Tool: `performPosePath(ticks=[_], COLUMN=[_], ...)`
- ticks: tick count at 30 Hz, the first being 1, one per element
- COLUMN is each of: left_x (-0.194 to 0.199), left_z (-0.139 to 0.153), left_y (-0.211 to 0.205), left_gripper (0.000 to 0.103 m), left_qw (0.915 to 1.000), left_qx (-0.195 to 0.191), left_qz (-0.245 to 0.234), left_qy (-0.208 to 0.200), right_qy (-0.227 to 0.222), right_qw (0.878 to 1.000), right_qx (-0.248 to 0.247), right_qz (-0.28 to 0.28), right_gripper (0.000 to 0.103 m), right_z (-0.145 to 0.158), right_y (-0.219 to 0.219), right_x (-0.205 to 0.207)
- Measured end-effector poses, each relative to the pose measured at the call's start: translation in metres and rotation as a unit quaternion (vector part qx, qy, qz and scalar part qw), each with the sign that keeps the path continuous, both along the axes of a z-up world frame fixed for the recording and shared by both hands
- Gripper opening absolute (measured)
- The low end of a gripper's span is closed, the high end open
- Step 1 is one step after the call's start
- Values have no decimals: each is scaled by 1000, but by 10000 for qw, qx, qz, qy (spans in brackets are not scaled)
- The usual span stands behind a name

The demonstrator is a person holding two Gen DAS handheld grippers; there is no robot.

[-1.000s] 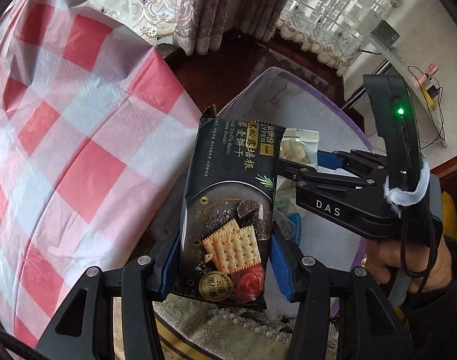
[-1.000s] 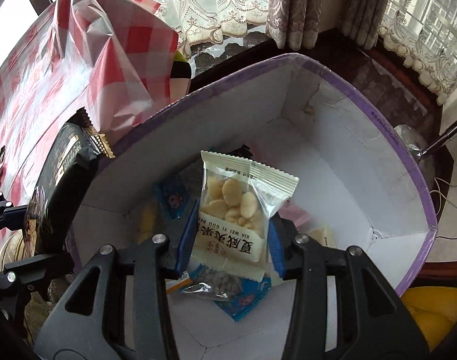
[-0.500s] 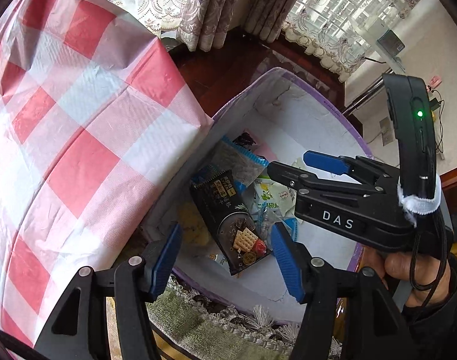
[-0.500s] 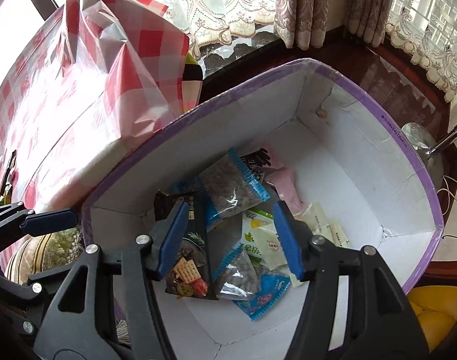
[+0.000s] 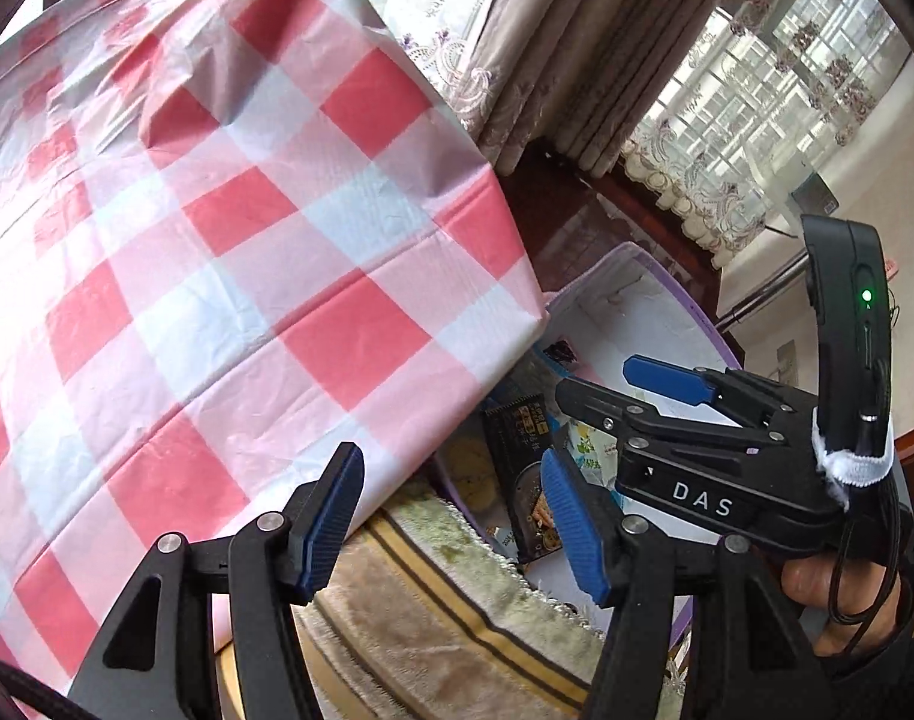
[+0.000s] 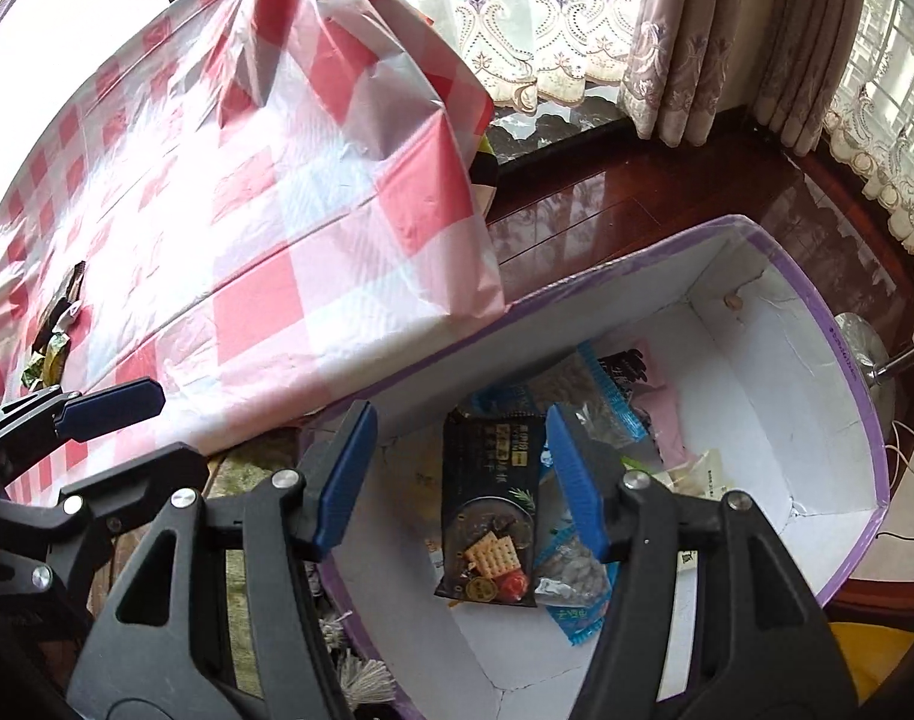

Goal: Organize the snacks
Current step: 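Carry both snacks to the white box and open both grippers over it, then move both tools back over the remaining snacks on the table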

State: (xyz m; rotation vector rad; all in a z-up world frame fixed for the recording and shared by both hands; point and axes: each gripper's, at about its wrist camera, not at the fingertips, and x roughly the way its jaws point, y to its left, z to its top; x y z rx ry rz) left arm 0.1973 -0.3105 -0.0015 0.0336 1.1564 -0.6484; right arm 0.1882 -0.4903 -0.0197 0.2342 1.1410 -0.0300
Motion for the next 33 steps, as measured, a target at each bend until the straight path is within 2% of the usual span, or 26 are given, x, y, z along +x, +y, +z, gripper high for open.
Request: performPosePath(ticks=[7,13,17,22,27,29,33], left_x=[5,3,-1,-11,-18,-17,-10], left_z=[13,18,17,5,-7,-11,-18], left_y=[63,129,182,249,297,311,331], left_gripper=[62,62,62,62,62,62,62], left_qw=[9949,9799,9626,9303,9034,8955,8856], left_qx=[-327,-457,-516,-657,-798,-853,-938], left_qz=[876,1834,2575,3577,4200,4361,4547], left_qy=[-383,-641,-668,-483,-329,-256,-112], right_qy=[-206,-257,-258,-309,-300,-303,-318], right_qw=[9986,9954,9913,9851,9793,9763,9734], right_qx=[-163,-52,-38,-62,-64,-97,-33], right_qz=[470,923,1291,1688,2002,2139,2271], right_gripper=[62,63,63,63,63,63,63], right_z=[18,23,25,29,29,29,29], right_y=[48,92,131,167,201,214,233], right_x=[9,17,22,29,34,35,39])
